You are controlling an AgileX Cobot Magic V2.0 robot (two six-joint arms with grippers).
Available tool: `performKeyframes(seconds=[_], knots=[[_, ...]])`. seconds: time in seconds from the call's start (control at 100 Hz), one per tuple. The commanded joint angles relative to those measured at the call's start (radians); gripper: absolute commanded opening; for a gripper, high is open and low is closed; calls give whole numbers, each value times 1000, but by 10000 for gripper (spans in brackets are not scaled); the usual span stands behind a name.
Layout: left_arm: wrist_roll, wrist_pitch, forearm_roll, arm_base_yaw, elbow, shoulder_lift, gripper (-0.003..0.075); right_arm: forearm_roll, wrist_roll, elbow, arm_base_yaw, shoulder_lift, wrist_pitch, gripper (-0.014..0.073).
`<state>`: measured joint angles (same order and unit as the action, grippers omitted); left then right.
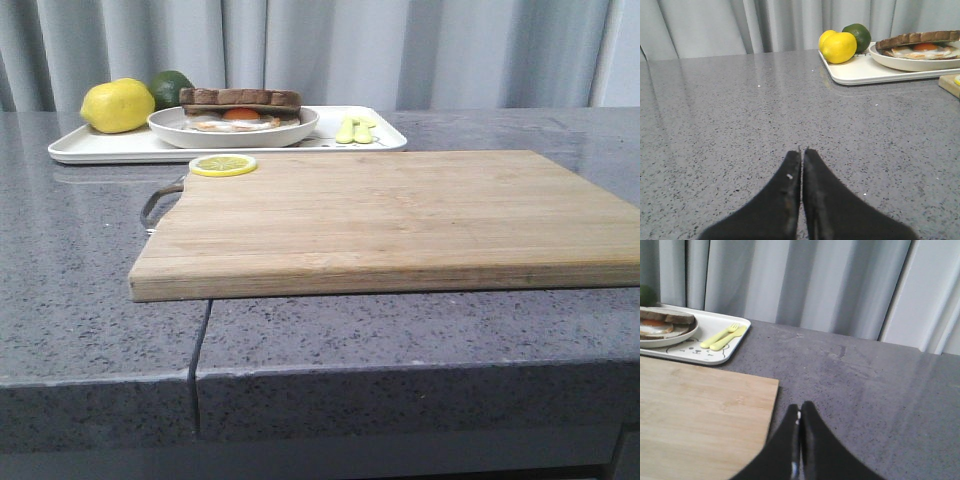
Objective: Place bread and move sandwich to tray
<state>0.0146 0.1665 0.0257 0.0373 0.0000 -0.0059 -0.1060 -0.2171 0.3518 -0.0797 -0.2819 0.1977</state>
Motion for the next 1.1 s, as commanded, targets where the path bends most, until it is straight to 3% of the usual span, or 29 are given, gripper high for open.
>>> performKeyframes(seconds=[0.0, 0.45, 1.09], knots=[[3, -74, -10, 2, 15, -31, -20, 57, 51, -46, -11, 37, -117, -70], [3, -74, -10, 2, 15, -31, -20, 64, 85, -367, -13, 312, -198, -70], [3, -74, -10, 2, 15, -31, -20, 60, 100, -382, -13, 312, -189, -70]])
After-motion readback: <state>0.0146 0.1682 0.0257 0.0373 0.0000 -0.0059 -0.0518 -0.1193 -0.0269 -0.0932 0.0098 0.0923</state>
